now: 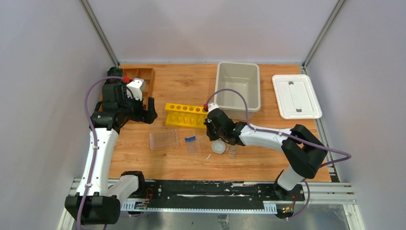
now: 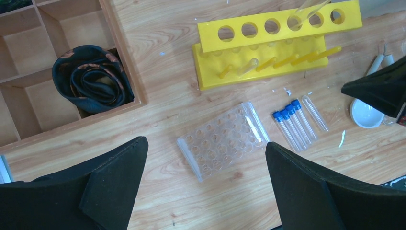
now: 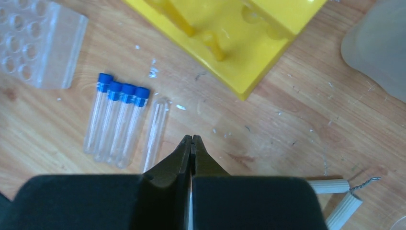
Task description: Organize the chemistry lab equipment
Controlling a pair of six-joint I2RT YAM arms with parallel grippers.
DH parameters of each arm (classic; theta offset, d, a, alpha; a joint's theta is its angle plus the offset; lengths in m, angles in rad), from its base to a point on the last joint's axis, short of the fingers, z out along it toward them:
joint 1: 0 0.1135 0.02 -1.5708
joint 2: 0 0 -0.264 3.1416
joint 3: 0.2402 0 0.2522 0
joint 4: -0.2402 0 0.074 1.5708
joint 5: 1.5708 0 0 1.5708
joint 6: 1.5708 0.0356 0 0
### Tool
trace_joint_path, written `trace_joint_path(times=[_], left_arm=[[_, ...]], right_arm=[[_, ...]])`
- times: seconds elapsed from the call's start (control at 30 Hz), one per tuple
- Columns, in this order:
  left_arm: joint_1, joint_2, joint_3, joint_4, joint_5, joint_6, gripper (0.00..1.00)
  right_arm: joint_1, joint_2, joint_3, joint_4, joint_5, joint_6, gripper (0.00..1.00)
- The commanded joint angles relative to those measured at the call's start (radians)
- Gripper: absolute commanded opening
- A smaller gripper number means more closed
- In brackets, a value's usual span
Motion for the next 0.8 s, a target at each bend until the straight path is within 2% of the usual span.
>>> trace_joint_path(times=[0.0,0.43,0.77], left_arm=[[0.006,-0.017,0.039,-0.015,0.009,-0.001,1.0],[0.006,-0.004,0.041,-0.017,0.014,0.006,1.0],[0.006,-0.005,0.05,-0.018,0.008,0.015,1.0]], right_arm=[[-0.038,0.071,0.03,0.014,0.009,0.022,0.0],[-0.102,0.167,0.043,0.073,-0.026,0.024,0.0],[-0.134,0.28,0.175,0.124,-0.017,-0.002,0.0]])
